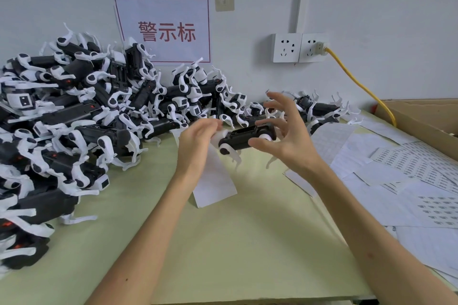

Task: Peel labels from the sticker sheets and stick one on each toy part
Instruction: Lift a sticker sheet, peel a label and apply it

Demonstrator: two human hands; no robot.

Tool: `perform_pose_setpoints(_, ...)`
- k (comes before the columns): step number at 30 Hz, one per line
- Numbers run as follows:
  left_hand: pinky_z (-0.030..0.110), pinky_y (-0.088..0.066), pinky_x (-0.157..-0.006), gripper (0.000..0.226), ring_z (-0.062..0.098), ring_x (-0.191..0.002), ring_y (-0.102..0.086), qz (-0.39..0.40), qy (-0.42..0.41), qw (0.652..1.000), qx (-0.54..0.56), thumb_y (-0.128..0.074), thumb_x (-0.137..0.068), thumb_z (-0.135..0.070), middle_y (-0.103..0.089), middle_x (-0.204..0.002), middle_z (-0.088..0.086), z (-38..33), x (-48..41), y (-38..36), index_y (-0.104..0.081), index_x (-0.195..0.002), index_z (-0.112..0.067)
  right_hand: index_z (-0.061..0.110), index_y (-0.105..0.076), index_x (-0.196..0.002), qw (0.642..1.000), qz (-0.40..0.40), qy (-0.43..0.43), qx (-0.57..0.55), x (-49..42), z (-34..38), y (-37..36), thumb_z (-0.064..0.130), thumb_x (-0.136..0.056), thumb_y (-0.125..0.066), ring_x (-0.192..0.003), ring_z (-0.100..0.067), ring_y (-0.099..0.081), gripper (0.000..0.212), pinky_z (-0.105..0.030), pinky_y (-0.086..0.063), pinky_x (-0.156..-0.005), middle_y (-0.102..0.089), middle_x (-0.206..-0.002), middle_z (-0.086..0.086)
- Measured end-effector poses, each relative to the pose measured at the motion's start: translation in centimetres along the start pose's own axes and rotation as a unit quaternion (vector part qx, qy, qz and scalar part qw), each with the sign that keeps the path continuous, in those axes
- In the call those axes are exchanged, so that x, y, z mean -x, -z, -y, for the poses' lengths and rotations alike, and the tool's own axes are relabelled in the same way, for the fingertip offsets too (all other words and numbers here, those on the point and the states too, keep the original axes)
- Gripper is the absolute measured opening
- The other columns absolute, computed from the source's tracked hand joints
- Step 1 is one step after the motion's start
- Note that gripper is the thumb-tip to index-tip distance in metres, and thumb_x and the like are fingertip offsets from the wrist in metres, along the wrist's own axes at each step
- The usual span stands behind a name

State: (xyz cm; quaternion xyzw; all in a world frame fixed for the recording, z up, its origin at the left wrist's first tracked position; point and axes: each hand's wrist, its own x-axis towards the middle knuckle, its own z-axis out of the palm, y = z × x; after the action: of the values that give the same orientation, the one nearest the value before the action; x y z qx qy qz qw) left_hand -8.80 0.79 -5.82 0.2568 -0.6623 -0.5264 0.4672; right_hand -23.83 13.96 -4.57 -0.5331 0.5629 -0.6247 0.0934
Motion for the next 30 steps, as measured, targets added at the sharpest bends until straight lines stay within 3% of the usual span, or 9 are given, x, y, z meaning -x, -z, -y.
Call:
perform_pose_setpoints(3, 0.031, -0.05, -0.093, 0.03, 0.021, -0.096, -0.072, 0.122, 0.032, 0.992, -0.01, -0.052, -0.106, -0.026, -0.078, -0.101, 0.009, -0.5, 0.4, 0.0, -0.075, -0.104, -0.007, 0.036, -0.043, -0.143, 0.999, 0.026, -0.011, -0.036, 0.2, 0.7, 0.0, 0.018, -0.069, -0.085, -0.109, -0.011, -0.068, 0.087, -0.025, -0.053, -0.09, -0.052, -0.137, 0.013)
perform_pose_setpoints(5, 0.044, -0.051, -0.093, 0.039, 0.032, -0.096, -0.071, 0.229, 0.087, 0.969, -0.021, -0.053, -0.105, -0.037, -0.076, -0.106, 0.018, -0.5, 0.9, -0.3, -0.073, -0.113, -0.005, 0.038, -0.045, -0.141, 0.998, 0.029, -0.018, -0.05, 0.3, 0.8, 0.1, 0.029, -0.064, -0.088, -0.108, -0.011, -0.068, 0.088, -0.029, -0.056, -0.086, -0.053, -0.137, 0.015)
perform_pose_setpoints(7, 0.04, -0.052, -0.083, 0.053, 0.033, -0.099, -0.07, 0.343, 0.183, 0.921, 0.014, -0.053, -0.1, -0.055, -0.075, -0.111, 0.018, -0.5, 1.4, -0.6, -0.071, -0.121, -0.009, 0.036, -0.046, -0.14, 0.997, 0.031, -0.022, -0.062, 0.3, 0.9, 0.3, 0.039, -0.061, -0.087, -0.106, -0.014, -0.068, 0.089, -0.028, -0.057, -0.08, -0.053, -0.139, 0.01)
perform_pose_setpoints(9, 0.028, -0.052, -0.076, 0.055, 0.021, -0.094, -0.068, 0.383, 0.224, 0.892, 0.086, -0.049, -0.098, -0.061, -0.074, -0.112, 0.005, -0.4, 1.8, -0.8, -0.072, -0.121, -0.017, 0.033, -0.049, -0.14, 0.997, 0.028, -0.028, -0.073, 0.2, 0.8, 0.4, 0.039, -0.063, -0.087, -0.104, -0.014, -0.068, 0.086, -0.028, -0.055, -0.082, -0.055, -0.138, 0.005)
perform_pose_setpoints(14, 0.035, -0.045, -0.089, 0.044, 0.014, -0.089, -0.067, 0.294, 0.176, 0.93, 0.131, -0.056, -0.092, -0.059, -0.071, -0.104, 0.002, 0.3, 1.5, -1.7, -0.078, -0.104, -0.023, 0.029, -0.062, -0.124, 0.998, -0.052, -0.02, -0.015, -0.3, 0.5, 0.2, 0.034, -0.073, -0.081, -0.108, -0.007, -0.064, 0.054, -0.026, -0.051, -0.088, -0.065, -0.122, 0.009)
perform_pose_setpoints(19, 0.023, -0.051, -0.063, 0.045, 0.012, -0.07, -0.065, 0.201, 0.184, 0.941, 0.2, -0.044, -0.102, -0.052, -0.07, -0.082, 0.002, 0.5, 1.1, -1.6, -0.072, -0.095, -0.017, 0.015, -0.07, -0.088, 0.98, -0.132, -0.061, -0.137, -1.0, 0.4, 1.3, 0.023, -0.08, -0.065, -0.074, -0.016, -0.06, 0.012, -0.027, -0.048, -0.073, -0.068, -0.087, -0.003)
perform_pose_setpoints(23, 0.025, -0.053, -0.068, 0.04, 0.014, -0.075, -0.069, 0.151, 0.168, 0.948, 0.225, -0.042, -0.107, -0.044, -0.074, -0.086, 0.002, 0.3, 1.2, -1.6, -0.068, -0.102, -0.014, 0.017, -0.065, -0.078, 0.963, -0.034, -0.114, -0.244, -1.2, 0.6, 2.1, 0.017, -0.083, -0.061, -0.063, -0.016, -0.054, 0.006, -0.027, -0.042, -0.067, -0.062, -0.072, -0.001)
perform_pose_setpoints(26, 0.027, -0.051, -0.071, 0.04, 0.014, -0.075, -0.068, 0.149, 0.151, 0.952, 0.22, -0.039, -0.108, -0.043, -0.073, -0.085, 0.003, 0.1, 1.4, -1.9, -0.066, -0.104, -0.014, 0.021, -0.068, -0.078, 0.97, 0.061, -0.133, -0.193, -0.9, 0.4, 1.4, 0.02, -0.083, -0.064, -0.071, -0.014, -0.059, 0.007, -0.025, -0.045, -0.072, -0.067, -0.081, -0.001)
perform_pose_setpoints(30, 0.03, -0.051, -0.081, 0.042, 0.015, -0.084, -0.066, 0.164, 0.115, 0.961, 0.192, -0.036, -0.109, -0.041, -0.07, -0.09, 0.004, 0.1, 1.7, -2.2, -0.067, -0.107, -0.012, 0.023, -0.068, -0.08, 0.98, 0.075, -0.13, -0.132, -0.5, 0.4, 0.4, 0.019, -0.091, -0.068, -0.081, -0.013, -0.062, 0.012, -0.026, -0.046, -0.077, -0.068, -0.089, 0.001)
